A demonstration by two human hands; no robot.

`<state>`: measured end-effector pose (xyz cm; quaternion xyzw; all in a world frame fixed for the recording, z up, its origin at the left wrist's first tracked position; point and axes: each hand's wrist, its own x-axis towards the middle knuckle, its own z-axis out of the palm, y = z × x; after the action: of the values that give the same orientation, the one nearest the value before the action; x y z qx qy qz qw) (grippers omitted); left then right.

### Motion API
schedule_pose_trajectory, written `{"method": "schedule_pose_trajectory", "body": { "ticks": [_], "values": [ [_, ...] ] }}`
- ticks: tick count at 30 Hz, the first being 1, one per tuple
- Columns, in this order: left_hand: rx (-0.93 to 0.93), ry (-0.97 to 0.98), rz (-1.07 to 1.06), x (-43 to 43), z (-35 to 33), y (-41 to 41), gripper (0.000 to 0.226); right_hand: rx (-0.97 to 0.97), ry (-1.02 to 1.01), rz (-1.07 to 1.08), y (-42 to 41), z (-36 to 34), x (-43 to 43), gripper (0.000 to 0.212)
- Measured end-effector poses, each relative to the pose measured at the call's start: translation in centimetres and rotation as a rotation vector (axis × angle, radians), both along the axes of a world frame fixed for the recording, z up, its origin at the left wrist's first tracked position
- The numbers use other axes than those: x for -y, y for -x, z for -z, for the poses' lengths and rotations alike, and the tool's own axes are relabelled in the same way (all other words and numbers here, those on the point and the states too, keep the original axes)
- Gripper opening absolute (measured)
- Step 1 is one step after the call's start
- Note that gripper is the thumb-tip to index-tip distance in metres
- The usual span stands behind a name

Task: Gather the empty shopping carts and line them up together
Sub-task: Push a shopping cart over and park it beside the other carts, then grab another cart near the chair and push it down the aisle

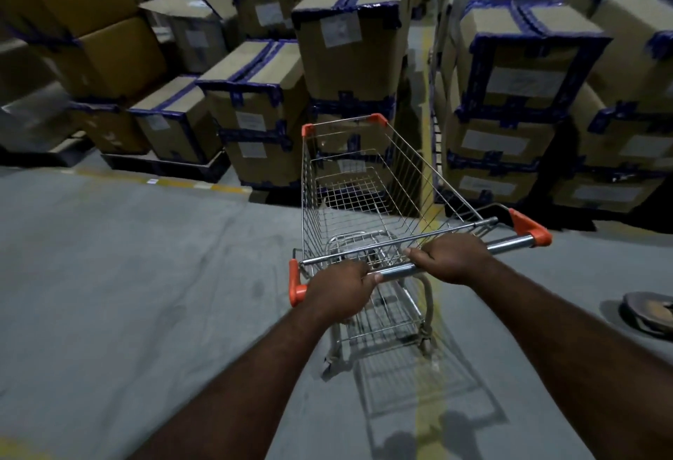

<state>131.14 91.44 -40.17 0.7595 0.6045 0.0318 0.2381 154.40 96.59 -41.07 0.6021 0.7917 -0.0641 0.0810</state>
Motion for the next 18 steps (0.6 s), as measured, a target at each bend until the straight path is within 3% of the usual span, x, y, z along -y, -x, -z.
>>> {"method": "schedule_pose_trajectory", "body": {
  "ticks": [3,6,13,18],
  "values": [
    [0.088,0.003,-0.031,-0.1,-0.7,0.2,0.030,0.042,0.074,-0.044,0.5,-1.2,-0.7,0.069],
    [0.094,-0.083,-0.077,0.0,-1.4,1.4,0.035,0.141,-0.027,-0.137,2.6,-2.7,-1.8,0.059],
    [-0.031,-0.288,-0.256,2.2,-3.8,9.3,0.043,-0.113,-0.166,-0.302,13.9,-5.7,-0.4,0.053],
    [-0.187,-0.350,-0.408,7.2,-6.7,19.6,0.061,-0.154,-0.174,-0.460,23.8,-9.0,2.9,0.061]
  ]
}}
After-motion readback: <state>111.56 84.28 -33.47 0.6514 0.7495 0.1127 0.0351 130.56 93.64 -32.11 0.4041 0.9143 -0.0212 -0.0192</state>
